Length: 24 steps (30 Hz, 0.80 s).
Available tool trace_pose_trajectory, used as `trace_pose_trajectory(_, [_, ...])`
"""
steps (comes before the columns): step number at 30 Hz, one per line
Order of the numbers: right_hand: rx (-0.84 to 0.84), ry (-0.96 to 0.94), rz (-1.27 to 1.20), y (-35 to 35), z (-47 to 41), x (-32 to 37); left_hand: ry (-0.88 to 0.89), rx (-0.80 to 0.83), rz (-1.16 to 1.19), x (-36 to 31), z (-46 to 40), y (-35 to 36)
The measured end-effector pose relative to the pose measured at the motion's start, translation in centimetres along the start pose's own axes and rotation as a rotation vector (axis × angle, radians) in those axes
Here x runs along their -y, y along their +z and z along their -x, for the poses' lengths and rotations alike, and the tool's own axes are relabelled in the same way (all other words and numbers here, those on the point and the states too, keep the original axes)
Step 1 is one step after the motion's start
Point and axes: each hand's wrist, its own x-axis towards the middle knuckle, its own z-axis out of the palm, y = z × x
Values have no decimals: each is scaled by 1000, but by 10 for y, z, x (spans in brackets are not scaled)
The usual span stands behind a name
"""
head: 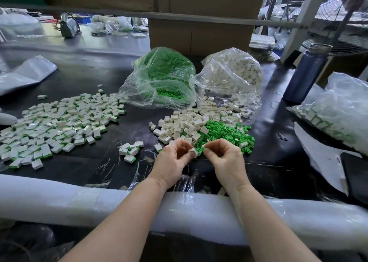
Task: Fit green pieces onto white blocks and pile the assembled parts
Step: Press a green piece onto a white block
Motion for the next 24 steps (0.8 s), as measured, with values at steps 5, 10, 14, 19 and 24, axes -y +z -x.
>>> trace_pose_trajectory(5, [68, -17, -39, -1, 2, 2, 11, -28, 87, 1, 0, -1])
trace_pose_trajectory(10, [88, -13, -70, -1, 3, 3, -28, -22, 210, -1, 1, -1])
trace_pose_trajectory(14, [86, -21, -77, -1, 4, 5, -56, 7, 228, -2, 1, 0])
trace_pose_trajectory(19, [87, -23, -66, -2, 3, 4, -45, 42, 210, -4, 1, -1])
trace_pose_trajectory(24, [103, -11, -42, -1, 3, 3, -35, 42, 147, -4, 1, -2])
